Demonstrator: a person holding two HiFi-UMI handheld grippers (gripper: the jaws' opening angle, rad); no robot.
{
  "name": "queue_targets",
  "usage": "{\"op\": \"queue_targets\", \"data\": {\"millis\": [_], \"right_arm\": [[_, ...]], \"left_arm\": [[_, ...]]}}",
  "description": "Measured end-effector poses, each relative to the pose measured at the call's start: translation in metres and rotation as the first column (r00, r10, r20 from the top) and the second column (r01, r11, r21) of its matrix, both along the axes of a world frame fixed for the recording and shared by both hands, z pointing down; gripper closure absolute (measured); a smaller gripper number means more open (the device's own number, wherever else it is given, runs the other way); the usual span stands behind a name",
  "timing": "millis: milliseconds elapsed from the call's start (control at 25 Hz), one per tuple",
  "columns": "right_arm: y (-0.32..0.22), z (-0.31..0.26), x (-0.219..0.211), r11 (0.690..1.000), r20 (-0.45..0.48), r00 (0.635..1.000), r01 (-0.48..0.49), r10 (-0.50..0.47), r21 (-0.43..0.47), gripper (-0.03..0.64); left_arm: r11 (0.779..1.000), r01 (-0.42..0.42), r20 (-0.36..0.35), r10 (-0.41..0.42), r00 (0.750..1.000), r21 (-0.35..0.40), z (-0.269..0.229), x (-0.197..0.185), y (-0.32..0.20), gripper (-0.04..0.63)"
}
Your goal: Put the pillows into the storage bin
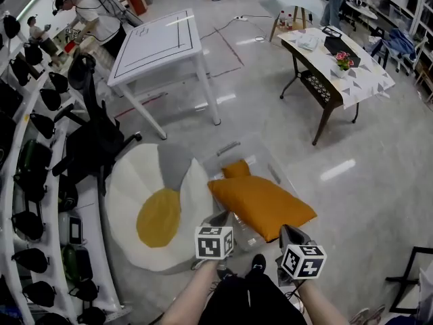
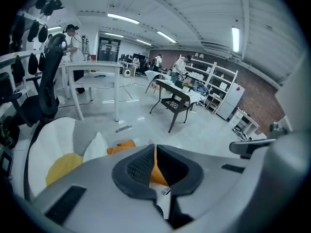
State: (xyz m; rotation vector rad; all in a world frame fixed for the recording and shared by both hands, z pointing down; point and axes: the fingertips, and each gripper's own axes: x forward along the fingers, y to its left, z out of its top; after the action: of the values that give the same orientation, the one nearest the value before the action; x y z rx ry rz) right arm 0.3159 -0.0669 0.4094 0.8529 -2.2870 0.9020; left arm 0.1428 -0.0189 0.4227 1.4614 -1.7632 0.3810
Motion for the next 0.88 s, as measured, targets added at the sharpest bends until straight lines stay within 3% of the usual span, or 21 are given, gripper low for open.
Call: {"op": "queue_targets", "data": {"millis": [520,880], "right_arm": [[0.005,-0.022,0.0,0.993,0.033,0.994,0.1,-0.103,0.069,0.617],[0.01,-0.037,-0.015,0.98,0.05,0.982,0.176,-0.181,0.095,0.617]], "left_arm": [[0.989,0.127,0.056,-0.131,0.99,0.073,-0.033,-0.01,0.06,0.575],[0.975,0.19,0.045,-0.196,0.98,0.111,-0.054,-0.014,0.078,0.575]]}}
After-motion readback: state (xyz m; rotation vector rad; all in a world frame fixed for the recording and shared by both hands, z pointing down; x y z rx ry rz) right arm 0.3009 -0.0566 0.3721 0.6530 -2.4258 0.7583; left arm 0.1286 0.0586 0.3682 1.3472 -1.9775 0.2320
